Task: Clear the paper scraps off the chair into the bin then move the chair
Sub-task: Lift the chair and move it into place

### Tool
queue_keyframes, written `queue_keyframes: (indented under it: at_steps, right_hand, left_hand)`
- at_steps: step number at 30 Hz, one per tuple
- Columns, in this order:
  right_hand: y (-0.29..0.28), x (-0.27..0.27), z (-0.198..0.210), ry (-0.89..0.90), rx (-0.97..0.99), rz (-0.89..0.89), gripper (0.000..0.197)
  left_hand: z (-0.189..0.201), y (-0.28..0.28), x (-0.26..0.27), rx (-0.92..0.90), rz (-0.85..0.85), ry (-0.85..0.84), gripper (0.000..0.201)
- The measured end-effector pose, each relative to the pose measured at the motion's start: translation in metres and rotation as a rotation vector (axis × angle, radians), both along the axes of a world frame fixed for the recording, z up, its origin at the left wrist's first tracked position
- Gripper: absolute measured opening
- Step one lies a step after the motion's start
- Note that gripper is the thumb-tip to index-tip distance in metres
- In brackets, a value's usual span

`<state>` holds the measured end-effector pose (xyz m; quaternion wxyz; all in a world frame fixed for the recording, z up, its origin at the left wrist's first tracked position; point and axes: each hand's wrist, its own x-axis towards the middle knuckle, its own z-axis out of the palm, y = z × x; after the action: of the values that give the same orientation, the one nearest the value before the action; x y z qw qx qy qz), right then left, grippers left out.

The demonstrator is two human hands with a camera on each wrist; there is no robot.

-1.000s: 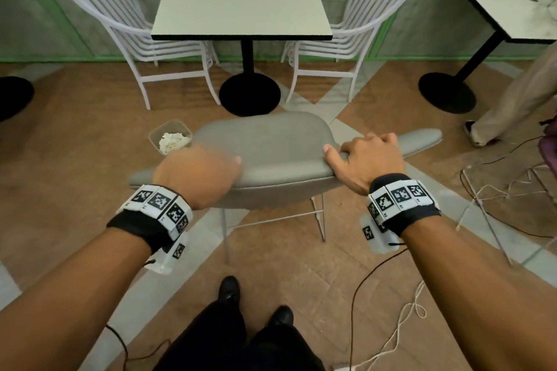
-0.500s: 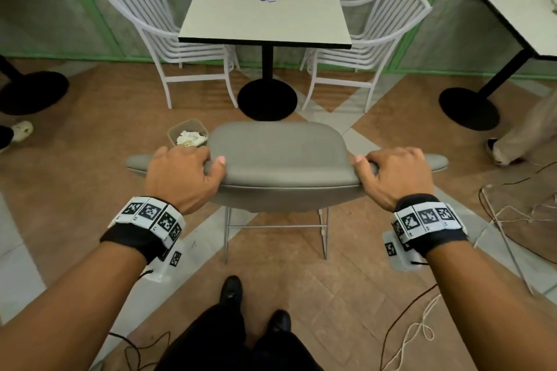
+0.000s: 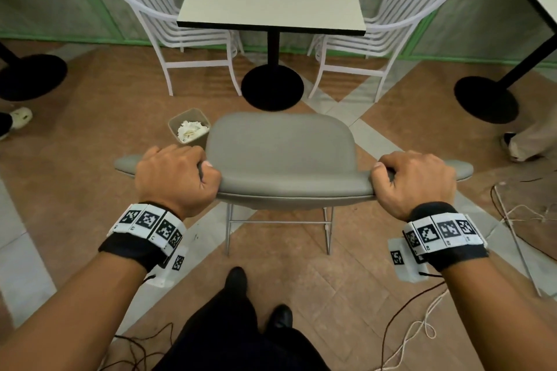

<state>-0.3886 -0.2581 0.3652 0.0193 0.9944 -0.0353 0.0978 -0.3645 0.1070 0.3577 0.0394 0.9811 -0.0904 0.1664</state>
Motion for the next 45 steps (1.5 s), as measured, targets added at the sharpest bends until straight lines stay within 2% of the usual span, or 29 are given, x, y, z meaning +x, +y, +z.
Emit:
queue_keyframes:
  at_steps: [4,13,22,27,30,35,45]
  right_hand:
    - [0.003,0.015,-0.001,-0.021,0.001,-0.002,0.042]
    - [-0.020,0.050,0.003,-0.061,0.063,0.008,0.038]
    - [-0.027,0.077,0.012,-0.109,0.042,0.009,0.039]
    - [-0.019,0.050,-0.002,-0.077,0.047,0.037,0.041]
    - [-0.007,0.051,0.001,-0.094,0.046,0.016,0.038]
    - [-0.008,0.062,0.003,-0.062,0.033,0.000,0.039]
    - [-0.005,0.106,0.003,-0.083,0.046,-0.003,0.037]
  left_hand:
    - [0.001,0.002,0.016,-0.028,-0.005,-0.012,0.024]
    - [-0.001,-0.019,0.042,-0.078,-0.043,-0.036,0.028]
    - [0.012,-0.028,0.070,-0.126,-0.095,-0.194,0.027]
    - [-0.004,-0.021,0.052,-0.127,-0.073,-0.134,0.024]
    - [-0.003,-0.015,0.063,-0.117,-0.034,-0.082,0.026]
    - [-0.007,-0.015,0.073,-0.101,0.035,-0.050,0.029]
    - [-0.006,-0.013,0.109,-0.096,0.043,-0.068,0.023]
